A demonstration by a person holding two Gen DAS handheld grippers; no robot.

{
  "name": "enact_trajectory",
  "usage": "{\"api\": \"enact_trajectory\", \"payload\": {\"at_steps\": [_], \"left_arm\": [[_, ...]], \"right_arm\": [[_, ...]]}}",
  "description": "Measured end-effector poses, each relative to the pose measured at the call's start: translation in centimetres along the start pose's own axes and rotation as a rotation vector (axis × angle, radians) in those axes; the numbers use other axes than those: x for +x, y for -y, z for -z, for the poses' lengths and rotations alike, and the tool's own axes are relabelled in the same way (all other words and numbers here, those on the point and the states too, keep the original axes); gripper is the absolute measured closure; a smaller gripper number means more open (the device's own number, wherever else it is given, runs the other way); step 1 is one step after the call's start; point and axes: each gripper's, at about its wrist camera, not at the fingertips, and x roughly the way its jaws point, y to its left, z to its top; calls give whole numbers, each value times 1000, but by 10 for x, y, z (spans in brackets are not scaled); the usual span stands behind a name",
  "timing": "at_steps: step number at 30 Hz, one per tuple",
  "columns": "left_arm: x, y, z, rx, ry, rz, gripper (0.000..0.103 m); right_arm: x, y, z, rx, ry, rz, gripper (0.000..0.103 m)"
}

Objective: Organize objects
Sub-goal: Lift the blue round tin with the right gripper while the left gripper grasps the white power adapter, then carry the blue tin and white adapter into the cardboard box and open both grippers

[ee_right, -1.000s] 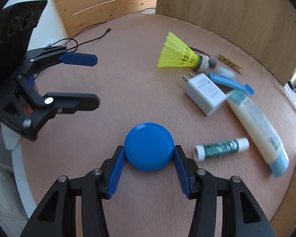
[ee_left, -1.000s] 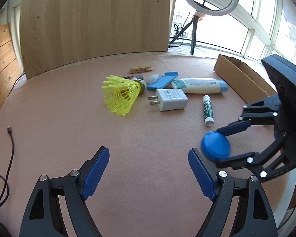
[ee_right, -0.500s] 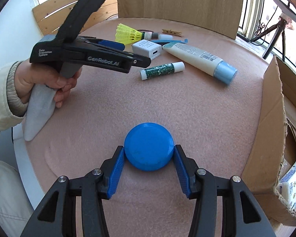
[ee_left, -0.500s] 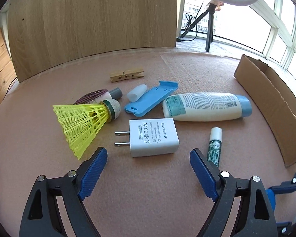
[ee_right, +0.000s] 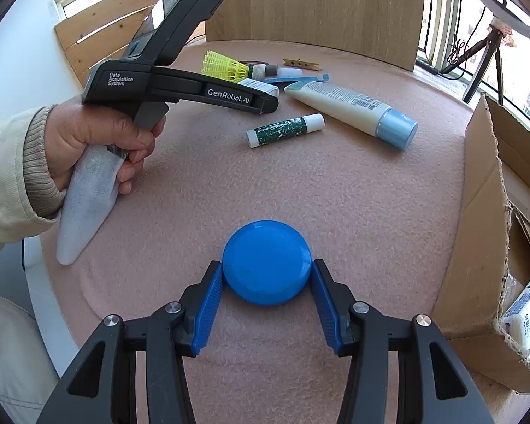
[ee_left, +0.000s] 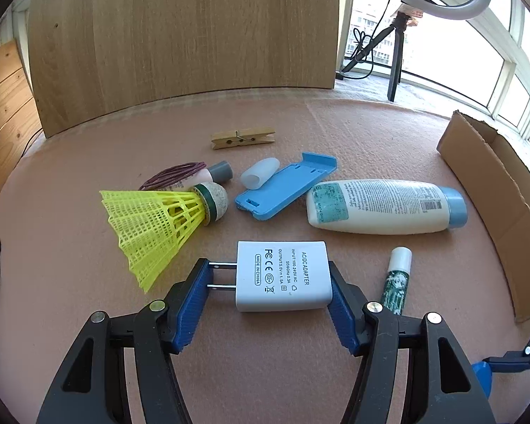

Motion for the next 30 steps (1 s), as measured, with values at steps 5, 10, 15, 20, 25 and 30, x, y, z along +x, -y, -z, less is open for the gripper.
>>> {"api": "enact_trajectory", "payload": {"at_steps": [5,10,15,20,25,30], "left_arm": [[-37,3,32,2,9,12,37],[-73,2,56,-23,19,2,37],[-98,5,54,-38,43,-4,37],[-127,11,36,-37,94,-16,37],[-153,15,19,-40,145,-24,37],[-174,19,9,-54,166,-33,37]], "right_arm": [[2,-2,-4,27,31,16,58],[3,-5,-13,46,80,29,58],[-4,-3,-29,54,125,44,58],[-28,0,-48,58,188,81,58],[-59,0,-68,61,259,123,58],[-77,-2,-74,62,296,153,58]]}}
